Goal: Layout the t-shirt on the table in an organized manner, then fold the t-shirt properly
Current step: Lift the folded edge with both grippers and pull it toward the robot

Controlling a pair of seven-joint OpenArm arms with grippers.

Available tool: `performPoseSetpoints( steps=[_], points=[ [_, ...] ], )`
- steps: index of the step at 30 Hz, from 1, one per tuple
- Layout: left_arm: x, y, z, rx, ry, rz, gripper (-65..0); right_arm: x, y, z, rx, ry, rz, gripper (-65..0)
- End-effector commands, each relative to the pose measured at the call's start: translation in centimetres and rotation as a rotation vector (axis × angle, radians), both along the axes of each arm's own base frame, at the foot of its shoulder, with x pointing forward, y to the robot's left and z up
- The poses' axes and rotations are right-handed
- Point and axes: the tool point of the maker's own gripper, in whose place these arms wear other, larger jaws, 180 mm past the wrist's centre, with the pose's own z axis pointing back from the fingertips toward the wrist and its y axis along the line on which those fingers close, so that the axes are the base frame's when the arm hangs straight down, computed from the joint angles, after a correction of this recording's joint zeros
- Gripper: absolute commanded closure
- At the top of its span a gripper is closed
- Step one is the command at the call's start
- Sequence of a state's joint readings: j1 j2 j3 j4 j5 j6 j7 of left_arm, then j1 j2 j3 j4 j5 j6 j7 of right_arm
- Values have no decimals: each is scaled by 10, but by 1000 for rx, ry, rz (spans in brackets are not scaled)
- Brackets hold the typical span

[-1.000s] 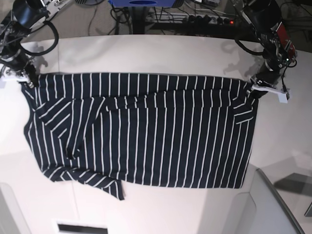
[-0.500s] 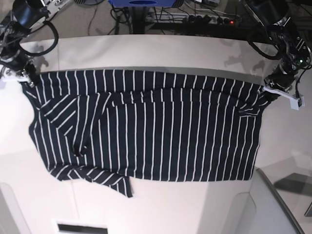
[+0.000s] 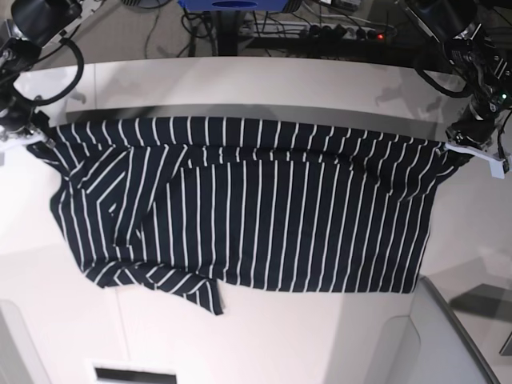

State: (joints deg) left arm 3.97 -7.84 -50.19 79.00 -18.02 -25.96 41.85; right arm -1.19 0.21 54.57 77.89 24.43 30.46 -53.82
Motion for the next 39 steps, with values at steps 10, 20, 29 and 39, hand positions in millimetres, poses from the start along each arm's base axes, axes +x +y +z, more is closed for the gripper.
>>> performPoseSetpoints(
  steps=[10,20,29,39],
  points=[
    [19,14,28,51,-81,11,0,39,-11,30,-53,-101,13,-2],
    [15,41,52,36,-84,107,0,69,-6,47,-78,-149,72,-2],
    [1,34,46,66,-36,70,0,60,1,39,-64,-125,81,-2],
    [-43,31,16,76,76,53,0,7,7,3,-41,-3,83,-2]
  ],
)
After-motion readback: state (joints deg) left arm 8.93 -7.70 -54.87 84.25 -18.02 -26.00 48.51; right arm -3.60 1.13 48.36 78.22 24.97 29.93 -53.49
